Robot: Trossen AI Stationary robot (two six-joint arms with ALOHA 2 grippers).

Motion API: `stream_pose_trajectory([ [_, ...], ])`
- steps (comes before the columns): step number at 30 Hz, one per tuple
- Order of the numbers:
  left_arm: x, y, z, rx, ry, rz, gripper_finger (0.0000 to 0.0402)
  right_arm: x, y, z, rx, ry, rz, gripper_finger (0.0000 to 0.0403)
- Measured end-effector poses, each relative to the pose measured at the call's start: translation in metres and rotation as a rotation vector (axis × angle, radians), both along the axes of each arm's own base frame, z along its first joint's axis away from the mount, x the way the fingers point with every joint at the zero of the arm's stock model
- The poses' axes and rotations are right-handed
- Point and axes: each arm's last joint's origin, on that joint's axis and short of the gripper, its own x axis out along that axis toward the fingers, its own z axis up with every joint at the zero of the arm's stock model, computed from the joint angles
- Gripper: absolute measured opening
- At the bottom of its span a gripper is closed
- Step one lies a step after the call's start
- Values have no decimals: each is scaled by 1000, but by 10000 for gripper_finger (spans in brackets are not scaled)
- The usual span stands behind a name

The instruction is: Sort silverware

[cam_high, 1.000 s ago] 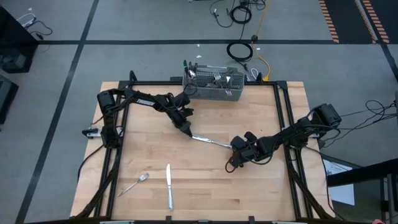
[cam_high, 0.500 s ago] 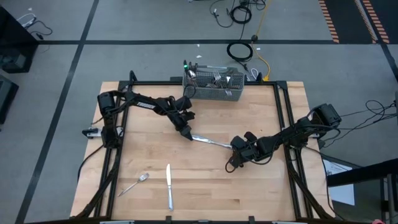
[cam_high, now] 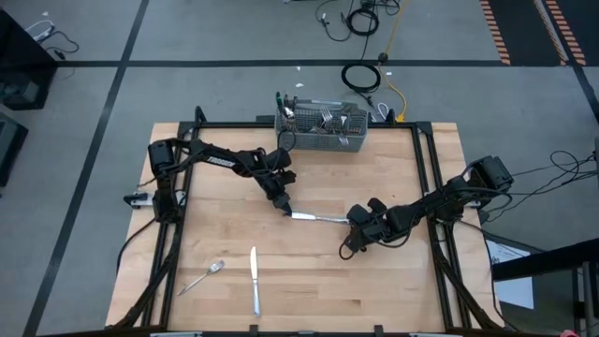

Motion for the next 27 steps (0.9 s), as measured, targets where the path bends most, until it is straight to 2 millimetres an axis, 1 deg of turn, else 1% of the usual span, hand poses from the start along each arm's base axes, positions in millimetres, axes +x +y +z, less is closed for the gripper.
stream_pose_trajectory([
  [6,1,-4,0,26,-23,-44,35,0,0,0,-2,-1,-2,0],
  [8,-2,-3,-1,30,-4,-54,20,0,0,0,-2,-2,-5,0],
  [10,-8,1,-2,11,39,-44,18,0,0,0,6,-8,-22,0],
  [13,-15,8,-3,-20,90,-11,40,0,0,0,16,-17,-39,0],
  [17,-19,17,-1,-28,95,26,100,1,0,0,33,-36,-63,0],
  [22,-25,26,3,-41,96,51,174,5,3,2,38,-90,-53,0],
  [24,-26,29,5,-62,83,54,194,6,3,2,40,-100,-55,0],
  [27,-29,32,8,-78,72,64,209,10,5,5,62,-152,-63,0],
])
